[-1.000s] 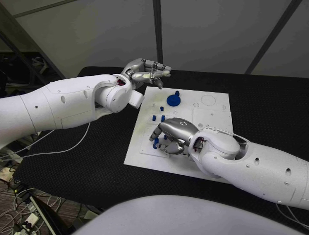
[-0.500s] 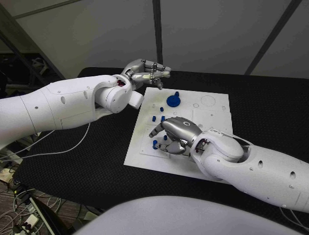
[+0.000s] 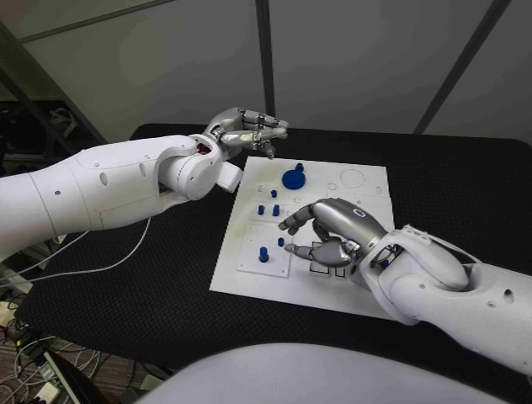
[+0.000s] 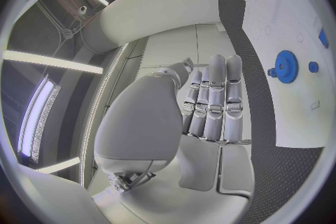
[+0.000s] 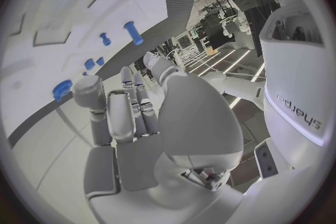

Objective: Assemble the parts on the task board

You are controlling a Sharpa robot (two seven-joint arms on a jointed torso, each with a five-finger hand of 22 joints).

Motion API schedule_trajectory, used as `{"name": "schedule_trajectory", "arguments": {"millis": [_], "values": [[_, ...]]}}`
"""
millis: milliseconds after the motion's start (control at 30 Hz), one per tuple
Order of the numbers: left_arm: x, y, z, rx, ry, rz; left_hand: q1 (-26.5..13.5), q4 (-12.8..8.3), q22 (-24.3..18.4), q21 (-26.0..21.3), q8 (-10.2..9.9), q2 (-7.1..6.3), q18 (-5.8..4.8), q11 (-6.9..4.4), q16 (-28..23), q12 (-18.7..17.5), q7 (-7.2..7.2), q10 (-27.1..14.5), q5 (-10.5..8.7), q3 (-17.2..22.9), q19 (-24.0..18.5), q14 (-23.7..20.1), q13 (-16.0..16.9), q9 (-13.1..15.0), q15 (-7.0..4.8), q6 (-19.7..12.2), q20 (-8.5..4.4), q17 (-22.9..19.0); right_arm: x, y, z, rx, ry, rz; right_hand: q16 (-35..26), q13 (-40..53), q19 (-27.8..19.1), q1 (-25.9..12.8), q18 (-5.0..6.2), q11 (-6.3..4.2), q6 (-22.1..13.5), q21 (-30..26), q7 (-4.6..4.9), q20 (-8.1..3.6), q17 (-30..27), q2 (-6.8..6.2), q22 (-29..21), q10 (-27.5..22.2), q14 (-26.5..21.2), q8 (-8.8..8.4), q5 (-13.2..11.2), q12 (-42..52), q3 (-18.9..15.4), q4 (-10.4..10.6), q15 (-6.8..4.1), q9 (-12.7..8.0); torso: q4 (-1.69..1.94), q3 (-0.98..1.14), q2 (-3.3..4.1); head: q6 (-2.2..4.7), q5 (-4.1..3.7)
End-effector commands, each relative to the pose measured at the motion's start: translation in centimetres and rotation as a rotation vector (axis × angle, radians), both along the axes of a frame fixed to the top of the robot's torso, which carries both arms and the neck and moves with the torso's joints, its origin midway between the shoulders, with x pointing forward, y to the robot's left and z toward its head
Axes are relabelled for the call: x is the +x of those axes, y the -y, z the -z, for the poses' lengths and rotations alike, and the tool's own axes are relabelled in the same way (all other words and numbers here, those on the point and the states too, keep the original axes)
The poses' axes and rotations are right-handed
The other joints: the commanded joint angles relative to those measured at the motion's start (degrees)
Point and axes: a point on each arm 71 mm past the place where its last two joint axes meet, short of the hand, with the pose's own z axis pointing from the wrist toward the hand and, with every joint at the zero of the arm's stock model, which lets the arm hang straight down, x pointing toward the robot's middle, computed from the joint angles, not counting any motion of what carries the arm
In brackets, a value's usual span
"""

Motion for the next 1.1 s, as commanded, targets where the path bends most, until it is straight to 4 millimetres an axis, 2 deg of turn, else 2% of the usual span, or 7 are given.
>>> {"name": "schedule_trajectory", "arguments": {"millis": [33,133,200,333,533,767,1100], "values": [[0.0,-0.1,-0.1,-0.004,0.000,0.005,-0.16,-0.10,-0.05,-0.22,0.24,0.57,-1.06,0.01,-0.34,0.13,0.11,-0.37,-0.17,-0.36,-0.35,-0.40,0.07,-0.07,-0.03,0.28,-0.01,-0.09,0.7,2.1,-0.6,0.076,-0.125,0.119,1.32,1.83,2.05,-1.67,-0.09,-1.58,1.46,1.82,-1.18,-0.64,1.92,-0.72,2.45,6.68,1.55,1.05,-0.93,4.05,-1.65,1.40,-1.30,0.35,-0.46,-0.08,-0.40,0.85,-1.59],[0.0,-0.5,0.0,-0.001,-0.001,-0.002,-0.23,-0.05,-0.09,-0.26,0.25,0.58,-1.06,0.02,-0.34,0.18,0.11,-0.38,-0.17,-0.44,-0.34,-0.40,0.07,-0.07,-0.02,0.29,0.00,-0.12,1.3,5.6,-1.3,0.085,-0.207,0.236,3.43,8.03,5.88,-2.97,-1.24,-4.08,2.91,5.35,-3.35,-2.92,5.29,-1.58,7.27,14.22,2.56,2.87,-2.22,13.07,-5.34,2.75,-3.51,0.97,-1.04,0.02,-0.76,1.60,-2.81],[0.0,-0.6,0.1,0.002,-0.002,-0.006,-0.23,-0.05,-0.09,-0.26,0.25,0.58,-1.06,0.02,-0.34,0.18,0.11,-0.38,-0.17,-0.44,-0.34,-0.40,0.07,-0.07,-0.02,0.29,0.00,-0.12,1.4,7.2,-1.3,0.069,-0.240,0.288,5.92,33.18,7.74,-3.88,-1.75,-4.97,3.45,7.08,-4.18,-4.00,9.58,-0.74,9.67,16.00,3.34,4.97,0.75,35.21,-8.70,4.65,-4.64,2.00,-1.56,0.15,-1.01,1.91,-3.86],[-0.1,-0.8,0.2,-0.002,-0.009,-0.011,-0.34,0.03,-0.14,-0.32,0.28,0.60,-1.07,0.02,-0.34,0.25,0.10,-0.39,-0.18,-0.55,-0.32,-0.39,0.08,-0.07,0.00,0.30,0.01,-0.16,1.5,9.9,-1.2,0.021,-0.295,0.378,8.91,55.72,9.33,-5.22,-2.33,-4.99,3.31,8.70,-4.64,-4.16,15.38,0.22,12.11,17.37,4.08,8.55,2.05,53.80,-13.76,7.91,-4.52,4.41,-2.14,0.09,-1.21,2.15,-5.69],[-0.2,-0.9,0.5,-0.007,-0.018,-0.014,-0.34,0.03,-0.14,-0.32,0.28,0.60,-1.07,0.02,-0.34,0.25,0.10,-0.39,-0.18,-0.55,-0.32,-0.39,0.08,-0.07,0.00,0.30,0.01,-0.16,1.5,12.7,-0.8,-0.049,-0.328,0.489,10.68,66.20,10.24,-5.33,-2.65,-4.94,1.17,9.69,-4.74,-4.08,19.10,1.39,13.65,18.66,4.56,12.39,6.53,61.29,-19.42,11.95,-4.36,7.64,-2.74,0.02,-1.44,2.57,-8.30],[-0.3,-1.0,0.8,-0.008,-0.024,-0.016,-0.34,0.03,-0.14,-0.32,0.28,0.60,-1.07,0.02,-0.34,0.25,0.10,-0.39,-0.18,-0.55,-0.32,-0.39,0.08,-0.07,0.00,0.30,0.01,-0.16,1.0,13.4,0.1,-0.184,-0.315,0.525,11.13,67.93,10.51,-5.09,-2.75,-4.81,-0.55,9.99,-4.64,-3.94,20.08,1.77,14.18,18.72,4.69,14.39,6.79,61.92,-22.82,14.13,-4.22,9.43,-3.26,0.03,-1.53,2.50,-9.04],[-0.4,-1.2,0.9,-0.007,-0.026,-0.019,-0.34,0.03,-0.14,-0.32,0.28,0.60,-1.07,0.02,-0.34,0.25,0.10,-0.39,-0.18,-0.55,-0.32,-0.39,0.08,-0.07,0.00,0.30,0.01,-0.16,0.3,12.2,2.0,-0.300,-0.291,0.493,11.35,68.26,10.52,-6.41,-2.77,-4.64,-1.91,10.01,-4.46,-3.79,20.65,2.45,14.30,18.47,4.77,15.23,6.61,61.69,-24.92,14.34,-4.07,10.27,-3.03,-0.12,-1.36,2.31,-9.31]]}}
